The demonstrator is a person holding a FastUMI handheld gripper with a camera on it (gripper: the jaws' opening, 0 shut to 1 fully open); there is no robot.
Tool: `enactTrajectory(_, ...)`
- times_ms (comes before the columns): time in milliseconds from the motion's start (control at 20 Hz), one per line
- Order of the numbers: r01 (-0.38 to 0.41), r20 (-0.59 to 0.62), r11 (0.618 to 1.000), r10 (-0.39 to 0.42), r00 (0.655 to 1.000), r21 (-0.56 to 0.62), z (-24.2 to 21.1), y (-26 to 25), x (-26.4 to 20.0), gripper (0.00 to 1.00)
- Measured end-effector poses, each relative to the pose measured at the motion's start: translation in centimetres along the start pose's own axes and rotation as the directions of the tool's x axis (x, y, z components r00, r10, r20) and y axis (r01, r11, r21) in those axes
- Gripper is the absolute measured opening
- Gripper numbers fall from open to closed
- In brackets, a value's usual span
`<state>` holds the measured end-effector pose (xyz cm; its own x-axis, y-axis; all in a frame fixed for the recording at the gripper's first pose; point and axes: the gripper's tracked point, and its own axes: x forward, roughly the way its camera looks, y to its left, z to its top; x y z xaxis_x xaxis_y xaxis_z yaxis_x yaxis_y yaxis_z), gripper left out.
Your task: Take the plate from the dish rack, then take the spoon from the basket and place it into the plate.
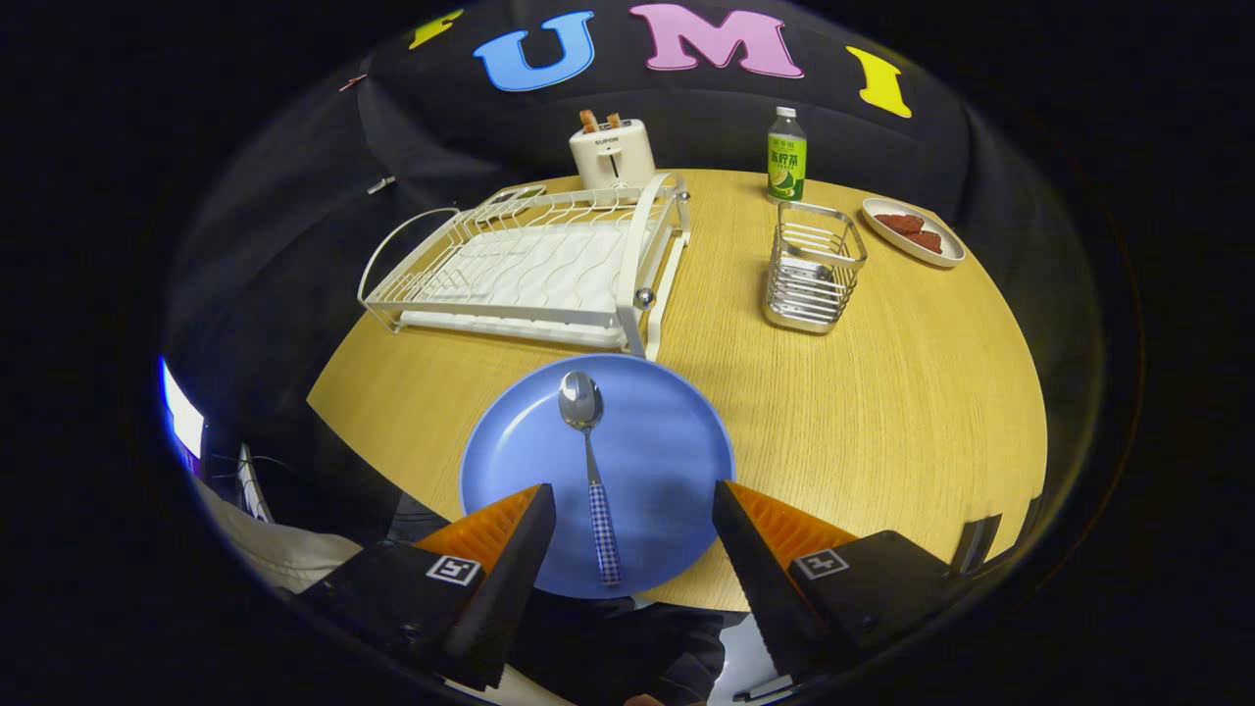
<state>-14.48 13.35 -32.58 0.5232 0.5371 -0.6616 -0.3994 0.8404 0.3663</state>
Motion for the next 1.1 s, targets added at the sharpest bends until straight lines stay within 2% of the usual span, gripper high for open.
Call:
enactTrajectory(150,0.044,0.097,0.999,-0.044,0.994,0.002,4.3,-1.1,-1.6,0.99)
enactTrajectory(300,0.113,0.224,0.993,-0.106,0.969,-0.017,9.8,-2.6,-4.1,0.99)
enactTrajectory(500,0.194,0.381,0.98,-0.164,0.91,-0.042,16.5,-3.8,-8.2,0.99)
enactTrajectory(650,0.223,0.474,0.974,-0.177,0.862,-0.043,20.3,-3.7,-11.5,0.99)
enactTrajectory(1100,0.304,0.674,0.951,-0.189,0.714,-0.056,28.1,-2.9,-19.1,0.96)
